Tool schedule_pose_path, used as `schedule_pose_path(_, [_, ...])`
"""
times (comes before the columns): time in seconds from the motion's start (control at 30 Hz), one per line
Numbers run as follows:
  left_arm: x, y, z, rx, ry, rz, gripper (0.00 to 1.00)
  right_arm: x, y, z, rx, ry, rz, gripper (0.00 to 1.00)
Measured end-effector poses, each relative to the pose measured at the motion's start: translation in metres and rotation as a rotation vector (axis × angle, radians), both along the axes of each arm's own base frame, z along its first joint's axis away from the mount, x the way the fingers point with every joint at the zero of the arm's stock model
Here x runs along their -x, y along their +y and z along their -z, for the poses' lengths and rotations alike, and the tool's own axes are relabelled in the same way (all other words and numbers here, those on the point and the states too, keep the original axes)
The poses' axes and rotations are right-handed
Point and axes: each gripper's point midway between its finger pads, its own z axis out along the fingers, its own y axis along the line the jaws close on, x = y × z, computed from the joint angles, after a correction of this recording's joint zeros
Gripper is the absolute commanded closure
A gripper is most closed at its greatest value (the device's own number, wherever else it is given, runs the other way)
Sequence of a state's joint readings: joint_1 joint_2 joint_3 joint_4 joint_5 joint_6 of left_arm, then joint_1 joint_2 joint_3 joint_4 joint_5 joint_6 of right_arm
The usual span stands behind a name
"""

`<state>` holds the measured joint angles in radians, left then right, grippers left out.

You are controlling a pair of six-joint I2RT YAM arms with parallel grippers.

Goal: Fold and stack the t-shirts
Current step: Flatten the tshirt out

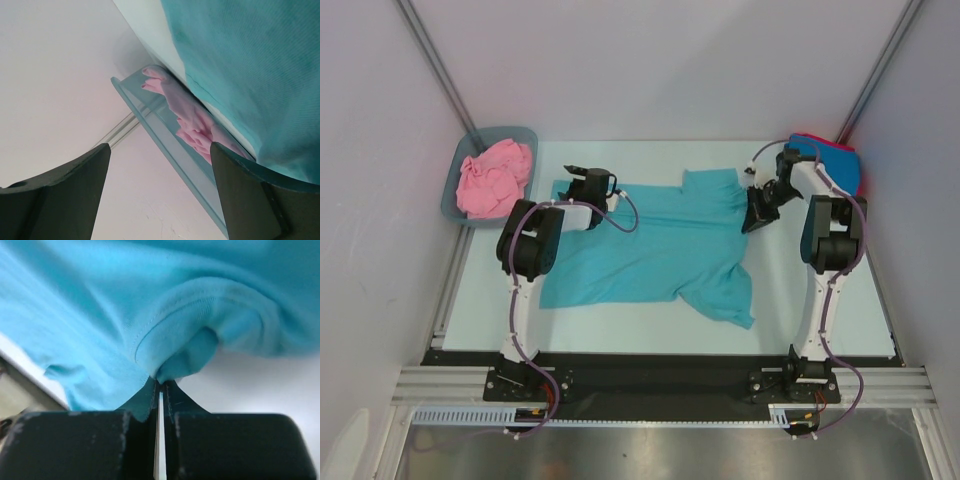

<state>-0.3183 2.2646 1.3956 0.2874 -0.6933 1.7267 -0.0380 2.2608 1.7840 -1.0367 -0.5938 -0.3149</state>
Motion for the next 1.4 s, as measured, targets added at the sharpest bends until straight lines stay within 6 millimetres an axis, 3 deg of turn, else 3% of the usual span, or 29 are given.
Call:
schedule_pose_path(0.17, [0.0, 0.0, 0.0, 0.003, -0.001, -0.003, 0.13, -0.04, -0.02, -0.036, 0.184, -0.226, -0.051, 1.0])
schedule_pose_path(0.33, [0.001, 0.001, 0.001, 0.007, 0.0, -0.009, 0.13, -0.048, -0.003, -0.043, 0.356, -0.347, -0.198, 1.0])
schedule_pose_path(0.43, [0.001, 0.001, 0.001, 0.01, 0.0, -0.011, 0.13, -0.038, 0.008, -0.029, 0.455, -0.367, -0.311, 1.0])
schedule_pose_path(0.5, [0.001, 0.001, 0.001, 0.013, -0.001, -0.013, 0.13, -0.027, 0.013, -0.015, 0.512, -0.356, -0.386, 0.79])
schedule_pose_path(0.53, [0.001, 0.002, 0.001, 0.013, 0.0, -0.014, 0.13, -0.022, 0.014, -0.008, 0.547, -0.347, -0.423, 0.62])
schedule_pose_path(0.6, [0.001, 0.002, 0.001, 0.014, 0.002, -0.015, 0.12, -0.011, 0.016, 0.004, 0.597, -0.335, -0.498, 0.48])
schedule_pose_path(0.77, [0.001, 0.002, 0.001, 0.014, 0.001, -0.015, 0.12, -0.011, 0.013, -0.011, 0.656, -0.396, -0.545, 0.38])
schedule_pose_path(0.93, [0.001, 0.003, 0.0, 0.023, 0.008, -0.031, 0.12, -0.013, 0.0, -0.033, 0.648, -0.421, -0.488, 0.37])
schedule_pose_path(1.1, [0.009, 0.013, 0.004, 0.086, 0.078, -0.081, 0.12, -0.005, -0.031, -0.043, 0.59, -0.378, -0.378, 0.37])
schedule_pose_path(1.27, [0.039, 0.015, -0.018, 0.22, 0.171, -0.073, 0.12, 0.027, -0.062, -0.037, 0.568, -0.302, -0.318, 0.41])
schedule_pose_path(1.4, [0.079, 0.002, -0.05, 0.349, 0.233, 0.011, 0.13, 0.058, -0.061, -0.027, 0.545, -0.234, -0.369, 0.41])
